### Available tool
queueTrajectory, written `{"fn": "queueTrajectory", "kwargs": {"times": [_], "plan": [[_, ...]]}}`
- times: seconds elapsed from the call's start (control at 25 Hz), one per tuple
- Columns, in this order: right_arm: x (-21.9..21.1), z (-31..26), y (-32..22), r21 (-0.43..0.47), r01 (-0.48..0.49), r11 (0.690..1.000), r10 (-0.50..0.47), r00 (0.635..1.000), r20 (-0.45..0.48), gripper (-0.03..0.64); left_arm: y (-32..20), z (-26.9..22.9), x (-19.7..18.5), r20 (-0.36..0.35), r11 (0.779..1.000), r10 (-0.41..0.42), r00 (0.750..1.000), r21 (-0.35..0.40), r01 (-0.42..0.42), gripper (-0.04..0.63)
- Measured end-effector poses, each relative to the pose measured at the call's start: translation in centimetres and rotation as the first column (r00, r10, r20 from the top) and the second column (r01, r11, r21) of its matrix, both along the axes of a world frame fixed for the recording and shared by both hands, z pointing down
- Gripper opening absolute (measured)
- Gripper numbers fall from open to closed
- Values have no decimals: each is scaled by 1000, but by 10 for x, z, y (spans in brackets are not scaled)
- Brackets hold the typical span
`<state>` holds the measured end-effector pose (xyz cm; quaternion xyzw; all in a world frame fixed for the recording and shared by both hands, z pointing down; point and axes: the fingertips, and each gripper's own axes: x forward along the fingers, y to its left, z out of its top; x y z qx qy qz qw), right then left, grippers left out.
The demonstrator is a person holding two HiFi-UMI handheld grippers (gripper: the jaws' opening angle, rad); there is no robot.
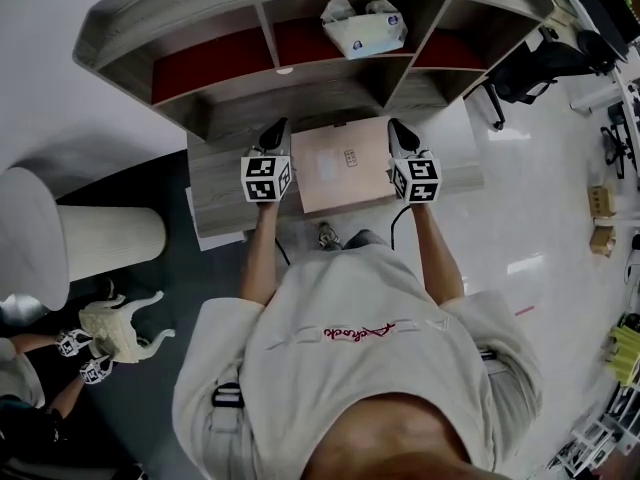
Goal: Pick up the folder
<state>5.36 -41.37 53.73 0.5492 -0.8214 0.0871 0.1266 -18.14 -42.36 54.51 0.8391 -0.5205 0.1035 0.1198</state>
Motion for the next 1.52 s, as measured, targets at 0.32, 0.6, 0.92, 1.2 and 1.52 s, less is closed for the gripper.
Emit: {"fn": "queueTrajectory", "kwargs": {"times": [0.32,0.6,0.92,1.2,1.52], "plan": [[12,19,-4,-46,1,999,-2,1000,-19,6,0,22,1,8,999,-6,1000,-52,7,2],[24,39,-16,-100,41,994,-44,999,-22,6,0,39,4,24,993,-60,998,-98,62,2],[29,71,-25,-175,102,979,-107,994,-18,6,11,73,9,47,974,-113,992,-191,120,2],[34,107,-16,-256,117,960,-124,992,-13,6,23,102,15,60,955,-137,989,-257,148,2],[39,144,-8,-328,111,938,-122,993,-12,6,31,136,17,62,933,-163,985,-315,174,11]]}}
